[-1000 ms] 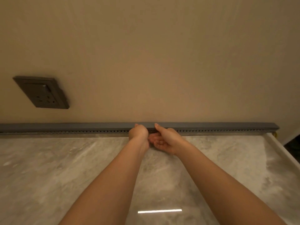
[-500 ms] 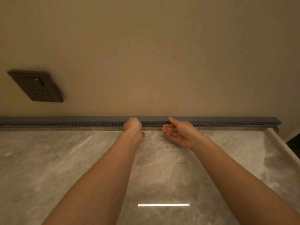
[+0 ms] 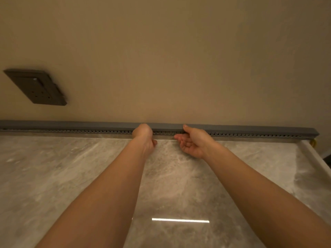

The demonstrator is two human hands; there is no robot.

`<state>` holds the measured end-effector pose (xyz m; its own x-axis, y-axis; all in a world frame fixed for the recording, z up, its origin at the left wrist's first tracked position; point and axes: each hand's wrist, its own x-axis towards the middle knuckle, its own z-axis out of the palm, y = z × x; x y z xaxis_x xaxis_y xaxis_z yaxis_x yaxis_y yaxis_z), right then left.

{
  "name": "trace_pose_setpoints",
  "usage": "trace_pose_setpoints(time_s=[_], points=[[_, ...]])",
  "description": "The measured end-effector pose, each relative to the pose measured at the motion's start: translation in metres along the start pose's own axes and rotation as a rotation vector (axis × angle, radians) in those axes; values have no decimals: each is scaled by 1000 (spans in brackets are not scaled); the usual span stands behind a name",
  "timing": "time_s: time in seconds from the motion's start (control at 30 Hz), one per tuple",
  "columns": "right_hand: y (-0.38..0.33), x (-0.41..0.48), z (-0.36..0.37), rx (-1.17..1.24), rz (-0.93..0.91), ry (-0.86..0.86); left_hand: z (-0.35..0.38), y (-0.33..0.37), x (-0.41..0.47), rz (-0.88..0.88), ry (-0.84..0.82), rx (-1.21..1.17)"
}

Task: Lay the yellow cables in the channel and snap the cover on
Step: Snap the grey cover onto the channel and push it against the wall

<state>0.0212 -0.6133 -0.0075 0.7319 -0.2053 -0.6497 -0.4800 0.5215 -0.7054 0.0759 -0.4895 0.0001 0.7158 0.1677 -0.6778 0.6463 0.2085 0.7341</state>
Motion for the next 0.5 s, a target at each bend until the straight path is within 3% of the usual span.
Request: trace_pose_setpoints(time_s=[0.23, 0.5], points=[[0, 3, 11, 114, -1, 39, -6, -2, 1, 1, -85, 5], [15, 3, 20, 107, -185, 212, -14, -30, 15, 216, -77, 56]])
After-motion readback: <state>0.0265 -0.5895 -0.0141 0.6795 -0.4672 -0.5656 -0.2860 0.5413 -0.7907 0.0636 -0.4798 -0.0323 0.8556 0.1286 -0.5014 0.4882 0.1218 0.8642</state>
